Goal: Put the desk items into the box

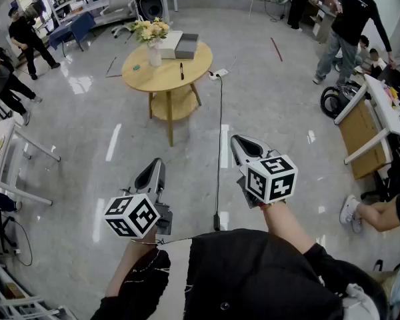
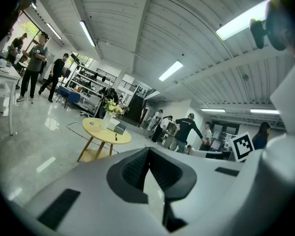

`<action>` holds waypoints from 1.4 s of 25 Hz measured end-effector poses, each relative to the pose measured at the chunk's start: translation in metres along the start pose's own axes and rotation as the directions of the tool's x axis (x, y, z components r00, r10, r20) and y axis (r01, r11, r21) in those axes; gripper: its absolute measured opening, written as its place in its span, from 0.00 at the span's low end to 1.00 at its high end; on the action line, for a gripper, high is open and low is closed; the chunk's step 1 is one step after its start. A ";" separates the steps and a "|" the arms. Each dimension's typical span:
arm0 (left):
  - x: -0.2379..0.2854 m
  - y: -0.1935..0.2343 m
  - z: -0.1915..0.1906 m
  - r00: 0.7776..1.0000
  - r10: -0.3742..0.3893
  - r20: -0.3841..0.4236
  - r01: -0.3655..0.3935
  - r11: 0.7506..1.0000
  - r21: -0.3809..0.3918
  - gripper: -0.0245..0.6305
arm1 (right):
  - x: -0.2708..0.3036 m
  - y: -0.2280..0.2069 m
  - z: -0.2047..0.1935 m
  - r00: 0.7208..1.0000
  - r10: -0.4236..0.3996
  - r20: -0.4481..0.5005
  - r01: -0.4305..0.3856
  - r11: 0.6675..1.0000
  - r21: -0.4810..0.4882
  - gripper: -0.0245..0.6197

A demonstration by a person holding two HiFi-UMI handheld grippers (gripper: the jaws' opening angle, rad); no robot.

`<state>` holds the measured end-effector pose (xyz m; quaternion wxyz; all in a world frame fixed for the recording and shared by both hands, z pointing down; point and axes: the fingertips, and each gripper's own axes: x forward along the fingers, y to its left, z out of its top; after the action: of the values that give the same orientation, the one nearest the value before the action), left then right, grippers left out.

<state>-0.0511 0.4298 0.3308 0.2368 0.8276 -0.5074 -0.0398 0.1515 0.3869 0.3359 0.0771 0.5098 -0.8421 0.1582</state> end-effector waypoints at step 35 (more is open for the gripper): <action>0.025 0.053 -0.032 0.996 -0.043 -0.076 0.039 0.998 -0.046 0.05 | 0.047 0.006 -0.070 0.993 -0.052 -0.104 0.063 0.992 0.108 0.05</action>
<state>-0.0723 0.3997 0.3867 0.2737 0.8333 -0.4798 -0.0241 0.1216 0.3747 0.4143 0.0956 0.5286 -0.8120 0.2281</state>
